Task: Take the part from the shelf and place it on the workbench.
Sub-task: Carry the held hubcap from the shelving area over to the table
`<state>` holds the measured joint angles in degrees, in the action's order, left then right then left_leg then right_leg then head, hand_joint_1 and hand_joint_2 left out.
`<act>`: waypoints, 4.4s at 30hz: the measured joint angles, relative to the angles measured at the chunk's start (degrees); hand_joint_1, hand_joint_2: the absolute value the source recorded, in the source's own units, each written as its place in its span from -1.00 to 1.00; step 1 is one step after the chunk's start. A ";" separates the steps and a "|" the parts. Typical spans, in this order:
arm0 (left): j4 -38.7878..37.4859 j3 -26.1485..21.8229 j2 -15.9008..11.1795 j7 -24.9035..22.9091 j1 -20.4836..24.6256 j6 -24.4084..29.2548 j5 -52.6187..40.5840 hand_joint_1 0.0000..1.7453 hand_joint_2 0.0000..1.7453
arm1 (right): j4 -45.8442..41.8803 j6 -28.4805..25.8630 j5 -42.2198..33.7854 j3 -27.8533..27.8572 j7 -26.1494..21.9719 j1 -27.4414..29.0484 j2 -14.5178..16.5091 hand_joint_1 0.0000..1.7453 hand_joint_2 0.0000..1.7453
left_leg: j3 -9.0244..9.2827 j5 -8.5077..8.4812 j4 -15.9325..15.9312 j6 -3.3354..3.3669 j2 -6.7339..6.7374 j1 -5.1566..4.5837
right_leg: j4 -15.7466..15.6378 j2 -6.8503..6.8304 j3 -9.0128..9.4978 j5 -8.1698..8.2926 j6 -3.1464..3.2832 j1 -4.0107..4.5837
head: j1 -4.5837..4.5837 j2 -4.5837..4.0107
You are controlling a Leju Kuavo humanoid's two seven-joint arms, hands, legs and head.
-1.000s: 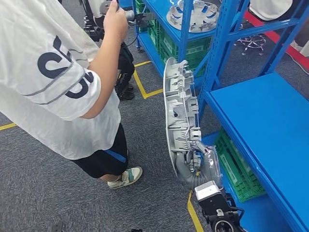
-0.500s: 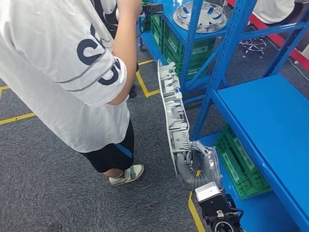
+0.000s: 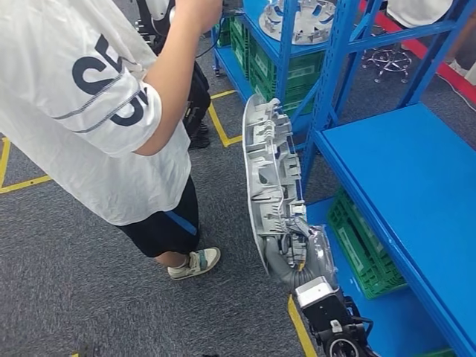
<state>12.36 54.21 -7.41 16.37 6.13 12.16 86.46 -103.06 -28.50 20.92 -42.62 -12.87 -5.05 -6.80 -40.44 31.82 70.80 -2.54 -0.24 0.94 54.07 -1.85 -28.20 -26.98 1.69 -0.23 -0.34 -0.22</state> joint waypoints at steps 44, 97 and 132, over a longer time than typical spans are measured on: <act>-0.05 -0.04 -0.11 -0.13 0.08 -0.52 -1.00 -1.00 -1.00 | -0.29 20.83 -15.87 -0.50 -5.53 -2.71 0.50 1.00 1.00 | 8.04 -8.30 -16.95 3.15 0.37 -0.47 | 10.25 0.55 -4.07 -6.52 -2.95 -0.19 | -0.05 0.01; -0.08 0.02 -0.44 -1.22 0.13 -1.28 -5.35 -1.00 -1.00 | 8.45 55.20 -41.90 -10.69 -7.89 -12.39 3.49 1.00 1.00 | 6.27 -7.27 -13.30 -0.29 0.81 0.60 | -0.17 0.15 -0.74 0.72 -1.49 -0.25 | -0.69 0.01; -0.08 0.02 -0.63 -1.18 -0.04 -1.54 -5.65 -1.00 -1.00 | 12.90 57.18 -41.07 -14.17 -9.12 -15.88 6.07 1.00 1.00 | 8.10 -7.03 -15.72 1.34 0.46 0.52 | 0.73 0.06 -1.48 0.50 -2.89 -0.24 | 0.06 0.01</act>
<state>12.28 54.23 -8.04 15.19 6.10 10.62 80.81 -90.16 28.68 -20.15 -56.80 -21.99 -20.93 -0.73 -32.35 24.79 55.08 -1.21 0.22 1.46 54.80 -1.80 -29.68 -26.48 -1.20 -0.47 -0.28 -0.22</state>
